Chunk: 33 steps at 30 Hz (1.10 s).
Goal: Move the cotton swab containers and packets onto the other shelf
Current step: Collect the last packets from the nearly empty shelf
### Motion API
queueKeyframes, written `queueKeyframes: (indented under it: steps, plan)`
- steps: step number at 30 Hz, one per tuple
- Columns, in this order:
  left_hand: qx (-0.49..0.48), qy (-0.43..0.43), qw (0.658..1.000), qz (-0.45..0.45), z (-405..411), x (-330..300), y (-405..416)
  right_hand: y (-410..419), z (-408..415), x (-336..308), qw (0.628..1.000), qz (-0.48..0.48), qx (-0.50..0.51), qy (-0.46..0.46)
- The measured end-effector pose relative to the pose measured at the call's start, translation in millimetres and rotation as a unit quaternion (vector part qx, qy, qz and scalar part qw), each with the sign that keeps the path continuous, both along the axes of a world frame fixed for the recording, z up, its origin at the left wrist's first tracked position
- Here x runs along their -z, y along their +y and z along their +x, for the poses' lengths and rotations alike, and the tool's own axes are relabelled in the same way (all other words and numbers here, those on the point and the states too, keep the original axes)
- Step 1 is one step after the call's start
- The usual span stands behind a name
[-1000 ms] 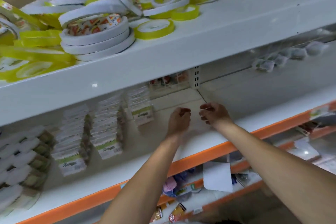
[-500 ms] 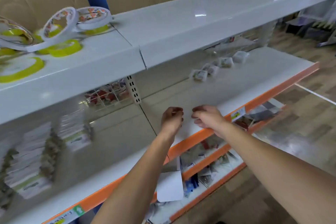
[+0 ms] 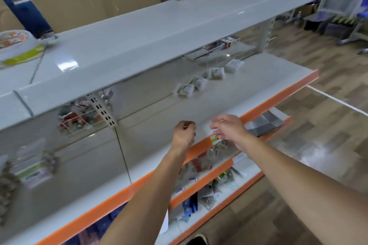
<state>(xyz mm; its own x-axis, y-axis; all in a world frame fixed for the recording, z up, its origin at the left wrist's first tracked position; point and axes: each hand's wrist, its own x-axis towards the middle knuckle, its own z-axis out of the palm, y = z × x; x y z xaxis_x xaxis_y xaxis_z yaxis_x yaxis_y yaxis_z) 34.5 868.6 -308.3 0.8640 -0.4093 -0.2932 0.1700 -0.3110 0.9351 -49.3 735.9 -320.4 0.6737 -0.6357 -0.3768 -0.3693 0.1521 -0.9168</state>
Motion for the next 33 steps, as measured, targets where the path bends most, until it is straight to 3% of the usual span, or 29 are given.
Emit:
queueKeyframes:
  steps: [18, 33]
  plan:
    - [-0.068, 0.004, 0.997, 0.033, 80, 13, -121, -141, 53, 4, 0.995, -0.085, -0.051, -0.001]
    - [-0.299, 0.015, 0.954, 0.014, 81, 23, -166, -216, 103, 17, 0.963, -0.153, -0.224, -0.003]
